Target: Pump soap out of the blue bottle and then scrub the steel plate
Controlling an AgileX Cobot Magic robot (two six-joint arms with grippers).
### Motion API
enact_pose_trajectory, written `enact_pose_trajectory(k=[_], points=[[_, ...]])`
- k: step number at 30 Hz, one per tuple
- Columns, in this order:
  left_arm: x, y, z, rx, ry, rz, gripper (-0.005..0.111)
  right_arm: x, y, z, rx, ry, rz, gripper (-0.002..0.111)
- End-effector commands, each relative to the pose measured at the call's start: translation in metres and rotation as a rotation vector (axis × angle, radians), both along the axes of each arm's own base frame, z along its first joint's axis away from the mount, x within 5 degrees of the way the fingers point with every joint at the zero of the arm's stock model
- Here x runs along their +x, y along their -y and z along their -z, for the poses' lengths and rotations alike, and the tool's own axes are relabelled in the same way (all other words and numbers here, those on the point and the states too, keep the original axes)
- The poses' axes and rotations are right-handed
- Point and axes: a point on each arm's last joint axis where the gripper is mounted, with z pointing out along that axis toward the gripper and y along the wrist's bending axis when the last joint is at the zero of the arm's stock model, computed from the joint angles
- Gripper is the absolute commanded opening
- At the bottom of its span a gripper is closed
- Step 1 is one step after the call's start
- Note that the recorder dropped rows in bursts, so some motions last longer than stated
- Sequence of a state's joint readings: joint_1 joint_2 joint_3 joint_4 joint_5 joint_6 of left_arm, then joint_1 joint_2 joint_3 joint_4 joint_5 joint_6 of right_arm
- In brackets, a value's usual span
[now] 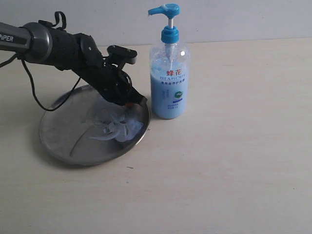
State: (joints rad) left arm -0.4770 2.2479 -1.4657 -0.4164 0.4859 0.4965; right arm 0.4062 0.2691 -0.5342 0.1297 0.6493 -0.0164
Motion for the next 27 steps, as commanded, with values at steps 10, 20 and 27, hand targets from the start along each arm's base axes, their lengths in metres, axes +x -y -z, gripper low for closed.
enact_pose_trajectory(k=[10,20,27], points=[[-0.020,0.004,0.022,0.102,-0.111,0.121,0.000,0.000,0.000,0.000,0.001,0.005,-0.002,0.000],[-0.001,-0.023,0.022,0.086,-0.079,-0.014,0.000,0.000,0.000,0.001,0.000,0.003,-0.002,0.000],[0.008,-0.038,0.021,0.088,-0.072,-0.085,0.000,0.000,0.000,0.001,0.000,0.003,-0.002,0.000]])
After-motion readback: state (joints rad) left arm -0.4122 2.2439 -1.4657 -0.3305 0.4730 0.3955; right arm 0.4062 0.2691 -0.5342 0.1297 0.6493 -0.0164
